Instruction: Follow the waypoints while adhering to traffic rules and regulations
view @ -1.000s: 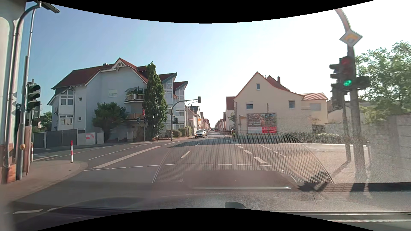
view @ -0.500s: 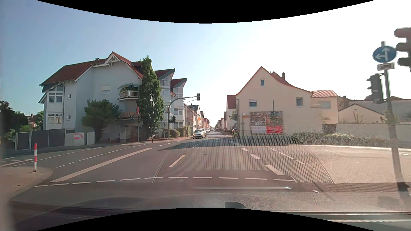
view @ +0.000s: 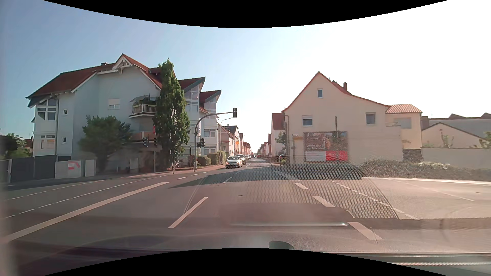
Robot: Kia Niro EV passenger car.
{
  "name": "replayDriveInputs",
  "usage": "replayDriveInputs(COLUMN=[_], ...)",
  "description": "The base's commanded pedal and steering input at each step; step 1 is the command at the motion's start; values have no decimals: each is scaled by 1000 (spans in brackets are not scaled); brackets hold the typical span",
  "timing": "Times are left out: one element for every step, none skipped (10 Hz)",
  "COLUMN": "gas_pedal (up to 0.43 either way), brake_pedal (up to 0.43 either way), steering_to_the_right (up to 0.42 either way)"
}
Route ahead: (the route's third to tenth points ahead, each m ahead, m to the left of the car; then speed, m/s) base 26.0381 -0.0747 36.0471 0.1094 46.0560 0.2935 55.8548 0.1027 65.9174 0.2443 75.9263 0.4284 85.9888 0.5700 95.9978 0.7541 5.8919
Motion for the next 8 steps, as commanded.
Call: replayDriveInputs(gas_pedal=[350, 350, 350, 350, 350, 350, 350, 350], brake_pedal=[0, 0, 0, 0, 0, 0, 0, 0], steering_to_the_right=[-7, -8, -13, -20, -23, -23, -23, -21])
